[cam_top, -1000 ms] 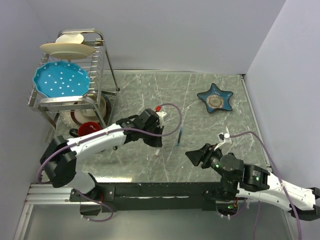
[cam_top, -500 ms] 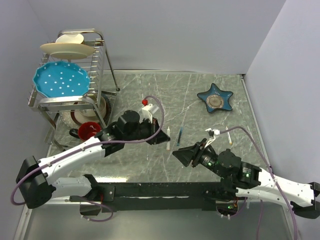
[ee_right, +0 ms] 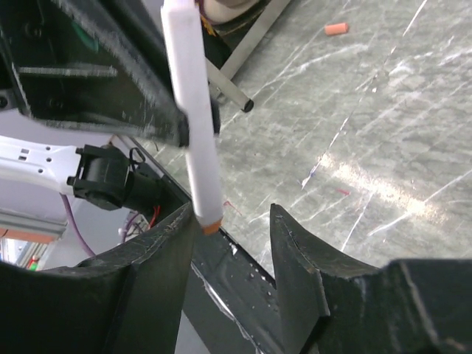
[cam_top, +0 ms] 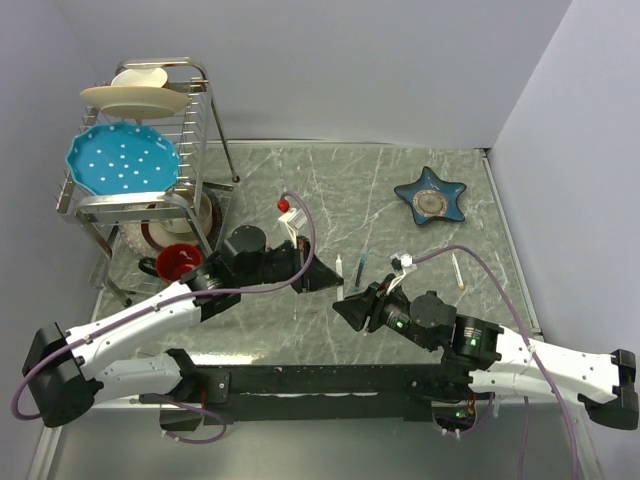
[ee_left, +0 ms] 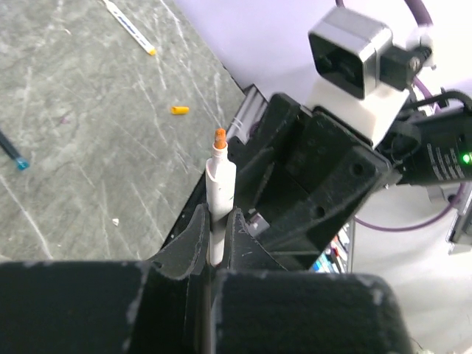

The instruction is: Insert the pens into the pen caps

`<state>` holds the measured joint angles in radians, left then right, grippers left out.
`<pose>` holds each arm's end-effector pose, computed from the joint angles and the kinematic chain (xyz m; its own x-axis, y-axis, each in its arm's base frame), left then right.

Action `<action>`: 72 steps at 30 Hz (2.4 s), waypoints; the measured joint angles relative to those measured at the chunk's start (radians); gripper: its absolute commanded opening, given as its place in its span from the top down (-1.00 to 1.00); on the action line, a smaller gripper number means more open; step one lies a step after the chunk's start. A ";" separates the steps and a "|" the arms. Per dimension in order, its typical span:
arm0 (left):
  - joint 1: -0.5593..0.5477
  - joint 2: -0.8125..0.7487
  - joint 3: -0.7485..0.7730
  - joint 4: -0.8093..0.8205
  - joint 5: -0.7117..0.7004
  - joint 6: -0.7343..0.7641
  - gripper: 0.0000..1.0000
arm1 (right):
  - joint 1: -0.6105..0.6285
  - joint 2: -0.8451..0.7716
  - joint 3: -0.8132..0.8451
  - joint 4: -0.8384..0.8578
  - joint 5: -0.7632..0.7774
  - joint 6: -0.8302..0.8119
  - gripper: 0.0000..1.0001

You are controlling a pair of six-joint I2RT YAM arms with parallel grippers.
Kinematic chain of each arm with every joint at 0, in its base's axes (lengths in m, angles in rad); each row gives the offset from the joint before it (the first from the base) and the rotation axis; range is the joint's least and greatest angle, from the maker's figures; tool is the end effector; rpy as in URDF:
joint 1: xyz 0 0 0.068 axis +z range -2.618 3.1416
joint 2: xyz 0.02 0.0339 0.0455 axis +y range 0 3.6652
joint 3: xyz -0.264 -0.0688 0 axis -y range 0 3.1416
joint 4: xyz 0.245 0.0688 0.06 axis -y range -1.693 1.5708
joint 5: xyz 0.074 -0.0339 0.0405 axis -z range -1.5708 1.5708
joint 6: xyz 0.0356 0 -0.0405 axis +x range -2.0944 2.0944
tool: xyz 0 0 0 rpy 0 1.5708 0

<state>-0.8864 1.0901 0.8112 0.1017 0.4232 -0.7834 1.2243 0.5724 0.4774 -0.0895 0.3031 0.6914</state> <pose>0.1497 -0.2066 0.3190 -0.7578 -0.0890 -0.6463 0.6030 0.2829 -0.7459 0.0622 0.1411 0.2732 -0.5568 0.2497 -0.7922 -0.5751 0.5723 0.5846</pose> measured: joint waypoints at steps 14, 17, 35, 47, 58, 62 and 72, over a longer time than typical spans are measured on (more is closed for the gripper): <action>-0.005 0.001 -0.002 -0.016 0.050 0.013 0.98 | 0.000 0.026 0.033 0.022 0.004 -0.029 0.39; -0.005 0.001 -0.002 -0.011 0.052 0.011 0.98 | 0.002 0.025 0.033 0.032 -0.002 -0.027 0.48; -0.021 0.046 0.241 -0.292 -0.099 0.203 -0.38 | 0.002 -0.097 -0.006 0.011 0.058 0.015 1.00; -0.020 0.272 0.484 -0.579 -0.536 0.755 -0.57 | 0.002 -0.408 -0.013 -0.249 0.167 0.094 1.00; 0.060 0.756 0.762 -0.885 -0.650 1.007 -0.31 | 0.001 -0.533 -0.020 -0.401 0.210 0.111 1.00; 0.151 0.790 0.762 -0.919 -0.665 1.045 -0.28 | 0.001 -0.557 -0.018 -0.438 0.232 0.111 1.00; 0.293 0.904 0.797 -0.933 -0.672 1.104 -0.12 | 0.001 -0.560 0.001 -0.497 0.274 0.103 1.00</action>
<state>-0.5938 1.9945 1.6077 -0.8314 -0.2485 0.3210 1.2251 0.0124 0.4786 -0.5865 0.5766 0.7948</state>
